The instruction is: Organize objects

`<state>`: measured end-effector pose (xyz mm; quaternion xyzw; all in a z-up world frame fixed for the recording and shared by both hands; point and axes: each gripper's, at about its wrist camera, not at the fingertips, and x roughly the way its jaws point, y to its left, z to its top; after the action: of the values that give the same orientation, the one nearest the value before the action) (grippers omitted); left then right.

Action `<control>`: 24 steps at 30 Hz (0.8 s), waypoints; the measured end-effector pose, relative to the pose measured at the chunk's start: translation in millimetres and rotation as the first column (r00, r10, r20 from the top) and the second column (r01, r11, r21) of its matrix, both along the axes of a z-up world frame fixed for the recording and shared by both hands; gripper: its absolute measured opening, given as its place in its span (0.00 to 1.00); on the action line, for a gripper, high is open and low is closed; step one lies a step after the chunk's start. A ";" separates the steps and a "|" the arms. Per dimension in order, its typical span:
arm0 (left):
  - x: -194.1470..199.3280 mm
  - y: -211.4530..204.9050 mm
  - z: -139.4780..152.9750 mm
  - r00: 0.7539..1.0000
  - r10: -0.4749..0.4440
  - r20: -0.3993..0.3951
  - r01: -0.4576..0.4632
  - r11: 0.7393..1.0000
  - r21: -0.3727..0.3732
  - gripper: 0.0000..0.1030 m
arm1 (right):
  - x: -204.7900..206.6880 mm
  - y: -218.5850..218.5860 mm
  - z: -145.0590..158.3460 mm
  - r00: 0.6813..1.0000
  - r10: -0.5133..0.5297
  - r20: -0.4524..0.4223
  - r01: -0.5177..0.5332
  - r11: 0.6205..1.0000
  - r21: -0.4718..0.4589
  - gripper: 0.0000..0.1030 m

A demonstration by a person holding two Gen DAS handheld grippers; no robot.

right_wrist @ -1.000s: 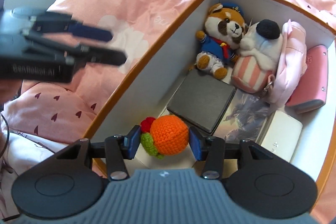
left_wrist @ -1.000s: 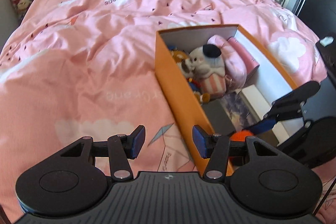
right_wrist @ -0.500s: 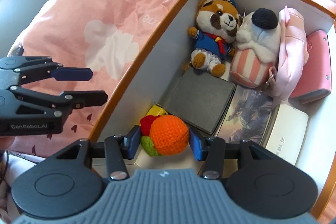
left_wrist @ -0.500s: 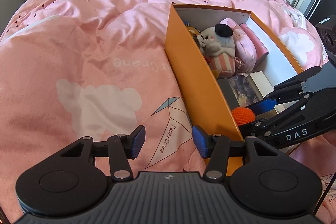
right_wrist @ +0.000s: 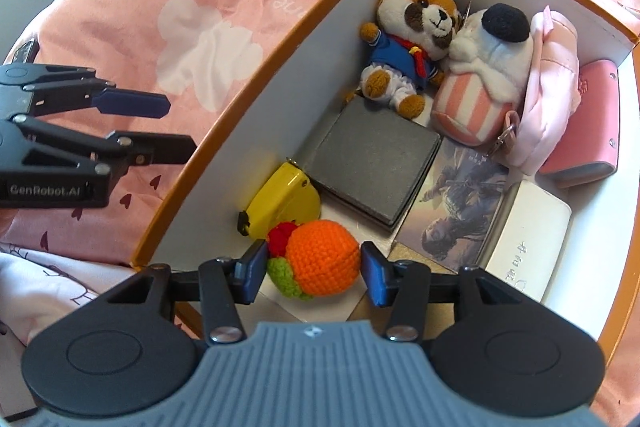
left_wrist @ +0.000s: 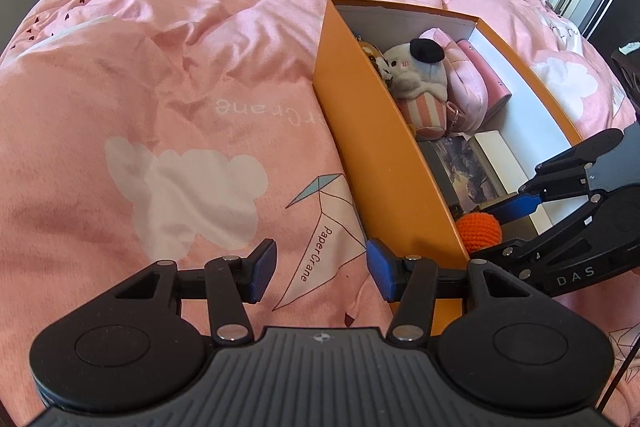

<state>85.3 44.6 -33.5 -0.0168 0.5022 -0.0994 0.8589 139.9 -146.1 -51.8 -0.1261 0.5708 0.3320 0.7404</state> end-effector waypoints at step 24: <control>-45.7 -23.1 74.3 0.938 0.027 0.345 -0.028 1.000 -0.001 0.73 | -73.3 -21.6 53.9 0.902 -0.227 0.368 0.211 0.974 0.083 0.68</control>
<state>39.6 21.5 40.7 -0.0043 0.3437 -0.0879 0.9350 66.6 -167.7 2.1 -0.1072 0.4222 0.2281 0.8707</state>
